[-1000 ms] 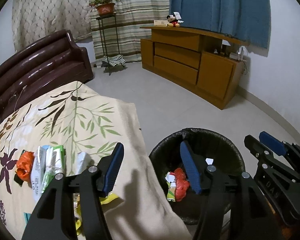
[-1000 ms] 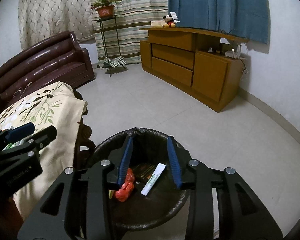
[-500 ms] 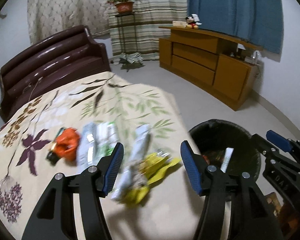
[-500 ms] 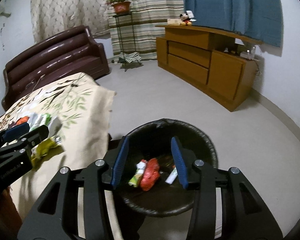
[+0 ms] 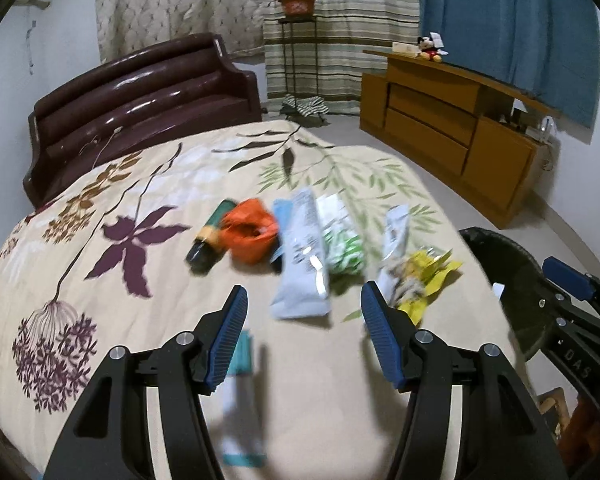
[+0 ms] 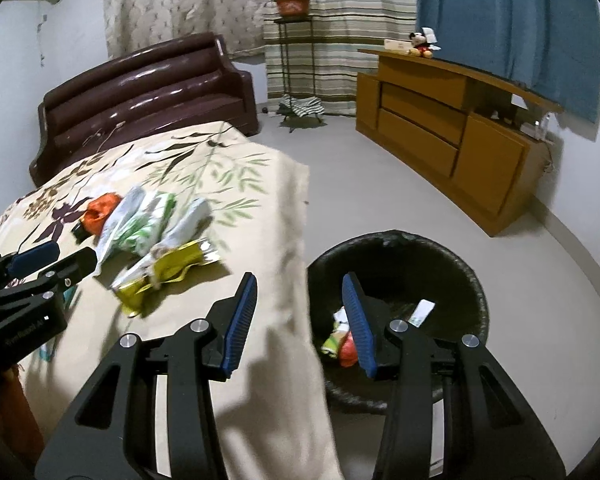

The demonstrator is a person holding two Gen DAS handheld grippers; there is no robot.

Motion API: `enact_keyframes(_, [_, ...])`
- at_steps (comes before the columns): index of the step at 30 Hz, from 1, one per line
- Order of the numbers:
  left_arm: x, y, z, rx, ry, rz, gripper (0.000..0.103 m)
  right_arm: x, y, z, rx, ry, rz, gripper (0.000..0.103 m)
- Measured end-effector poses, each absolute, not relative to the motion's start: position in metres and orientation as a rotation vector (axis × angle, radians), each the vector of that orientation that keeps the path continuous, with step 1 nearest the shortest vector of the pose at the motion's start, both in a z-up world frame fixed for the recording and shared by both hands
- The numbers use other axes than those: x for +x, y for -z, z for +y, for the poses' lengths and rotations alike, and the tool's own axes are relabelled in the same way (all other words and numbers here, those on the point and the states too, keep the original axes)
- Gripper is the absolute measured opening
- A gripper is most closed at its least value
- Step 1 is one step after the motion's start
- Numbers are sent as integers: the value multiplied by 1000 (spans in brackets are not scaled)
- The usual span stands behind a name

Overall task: Collect trash
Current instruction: 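Move back over the bed and grasp the teal-capped white tube with the left gripper, then grasp the yellow twine-tied wrapper with the right gripper while the left holds the teal tube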

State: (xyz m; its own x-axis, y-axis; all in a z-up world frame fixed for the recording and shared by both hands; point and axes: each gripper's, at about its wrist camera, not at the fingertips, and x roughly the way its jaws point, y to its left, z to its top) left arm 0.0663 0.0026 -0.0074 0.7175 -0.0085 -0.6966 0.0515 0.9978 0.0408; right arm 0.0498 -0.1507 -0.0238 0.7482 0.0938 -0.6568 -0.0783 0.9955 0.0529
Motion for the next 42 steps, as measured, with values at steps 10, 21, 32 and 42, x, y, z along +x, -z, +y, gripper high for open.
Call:
enact_keyframes(10, [52, 22, 32, 20, 3, 817, 58, 42, 23, -125, -6, -126, 729, 43])
enact_keyframes(21, [42, 31, 50, -23, -2, 856, 58, 34, 20, -109, -23, -146, 731, 44])
enact_keyframes(32, [35, 37, 55, -13, 16, 856, 27, 32, 21, -102, -30, -155, 733, 44])
enact_keyframes(42, [36, 30, 63, -24, 37, 828, 16, 36, 19, -91, -5, -178, 746, 44])
